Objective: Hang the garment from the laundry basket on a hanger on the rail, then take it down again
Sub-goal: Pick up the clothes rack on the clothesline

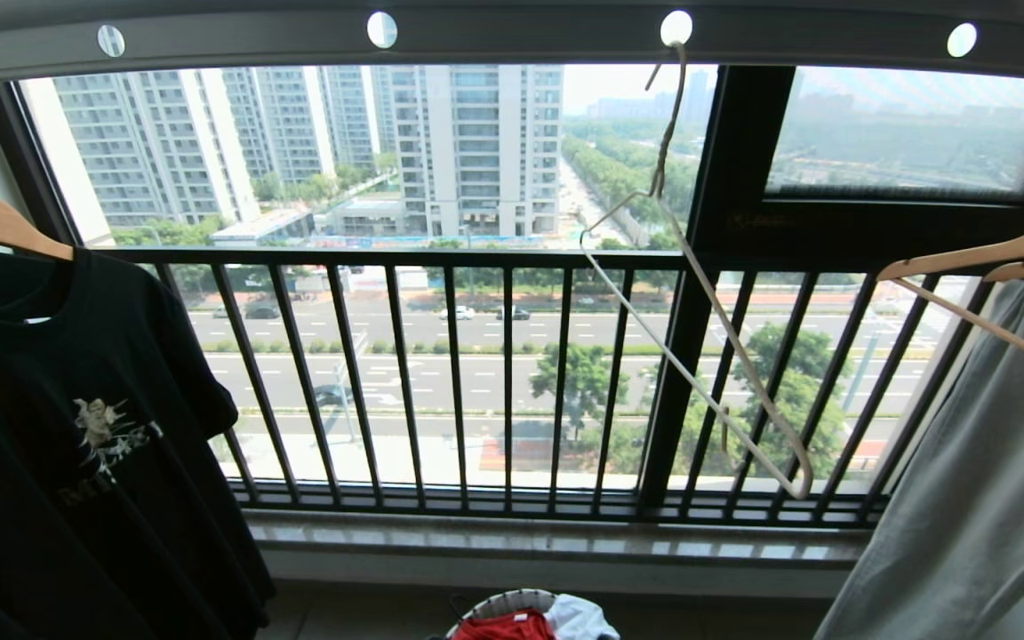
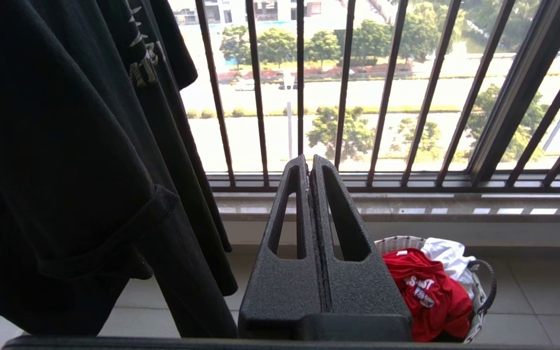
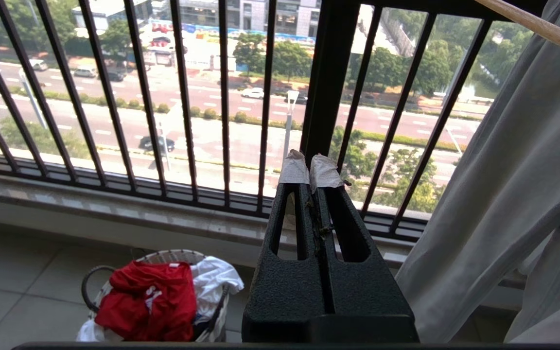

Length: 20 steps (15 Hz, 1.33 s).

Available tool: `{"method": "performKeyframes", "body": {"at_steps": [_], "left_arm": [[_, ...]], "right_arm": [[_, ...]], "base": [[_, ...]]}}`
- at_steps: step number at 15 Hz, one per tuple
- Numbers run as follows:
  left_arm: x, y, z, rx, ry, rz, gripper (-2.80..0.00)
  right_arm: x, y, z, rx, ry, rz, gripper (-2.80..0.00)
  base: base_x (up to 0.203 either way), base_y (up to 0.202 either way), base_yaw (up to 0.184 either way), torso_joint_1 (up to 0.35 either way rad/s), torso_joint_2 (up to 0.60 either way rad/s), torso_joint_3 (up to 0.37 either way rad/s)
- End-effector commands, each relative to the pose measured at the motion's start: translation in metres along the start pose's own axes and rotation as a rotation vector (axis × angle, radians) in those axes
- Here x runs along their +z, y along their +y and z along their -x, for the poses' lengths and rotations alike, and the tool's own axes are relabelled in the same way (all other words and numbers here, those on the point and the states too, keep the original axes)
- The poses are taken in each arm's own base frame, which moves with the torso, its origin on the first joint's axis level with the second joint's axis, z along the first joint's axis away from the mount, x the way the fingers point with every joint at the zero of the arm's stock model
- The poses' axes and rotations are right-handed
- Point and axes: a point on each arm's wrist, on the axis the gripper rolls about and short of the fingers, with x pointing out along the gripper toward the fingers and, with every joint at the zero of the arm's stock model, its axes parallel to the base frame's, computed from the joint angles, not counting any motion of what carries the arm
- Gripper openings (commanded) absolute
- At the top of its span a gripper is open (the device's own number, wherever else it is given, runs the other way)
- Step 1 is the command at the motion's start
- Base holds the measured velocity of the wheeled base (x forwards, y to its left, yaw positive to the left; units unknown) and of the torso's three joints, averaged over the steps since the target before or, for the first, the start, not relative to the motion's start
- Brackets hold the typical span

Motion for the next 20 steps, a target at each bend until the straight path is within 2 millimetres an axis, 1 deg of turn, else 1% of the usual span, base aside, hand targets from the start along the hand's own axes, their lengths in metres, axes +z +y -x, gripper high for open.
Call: {"method": "performKeyframes", "body": {"at_steps": [1,4,6,9,11,13,15,17,18,20], "left_arm": [[0.0,0.0,0.0,-0.001,0.0,0.0,-2.8],[0.0,0.0,0.0,-0.001,0.0,0.0,-2.8],[0.0,0.0,0.0,-0.001,0.0,0.0,-2.8],[0.0,0.0,0.0,-0.001,0.0,-0.001,-2.8],[0.0,0.0,0.0,-0.001,0.0,-0.001,-2.8],[0.0,0.0,0.0,-0.001,0.0,0.0,-2.8],[0.0,0.0,0.0,-0.001,0.0,0.0,-2.8],[0.0,0.0,0.0,-0.001,0.0,0.0,-2.8],[0.0,0.0,0.0,-0.001,0.0,-0.001,-2.8],[0.0,0.0,0.0,-0.001,0.0,0.0,-2.8]], "right_arm": [[0.029,-0.003,-0.017,0.026,0.067,-0.007,-2.8],[0.085,-0.007,-0.038,0.06,0.097,-0.017,-2.8],[0.115,-0.01,-0.054,0.069,0.102,-0.026,-2.8],[0.152,-0.013,-0.083,0.14,0.149,-0.044,-2.8],[0.178,-0.014,-0.101,0.202,0.214,-0.089,-2.8],[0.2,-0.014,-0.117,0.27,0.302,-0.133,-2.8],[0.213,-0.008,-0.142,0.364,0.399,-0.172,-2.8],[0.221,0.006,-0.166,0.468,0.465,-0.215,-2.8],[0.224,0.015,-0.174,0.514,0.49,-0.225,-2.8],[0.228,0.032,-0.183,0.584,0.526,-0.233,-2.8]], "base": [[0.0,0.0,0.0,0.0,0.0,0.0],[0.0,0.0,0.0,0.0,0.0,0.0],[0.0,0.0,0.0,0.0,0.0,0.0],[0.0,0.0,0.0,0.0,0.0,0.0],[0.0,0.0,0.0,0.0,0.0,0.0],[0.0,0.0,0.0,0.0,0.0,0.0],[0.0,0.0,0.0,0.0,0.0,0.0],[0.0,0.0,0.0,0.0,0.0,0.0],[0.0,0.0,0.0,0.0,0.0,0.0],[0.0,0.0,0.0,0.0,0.0,0.0]]}}
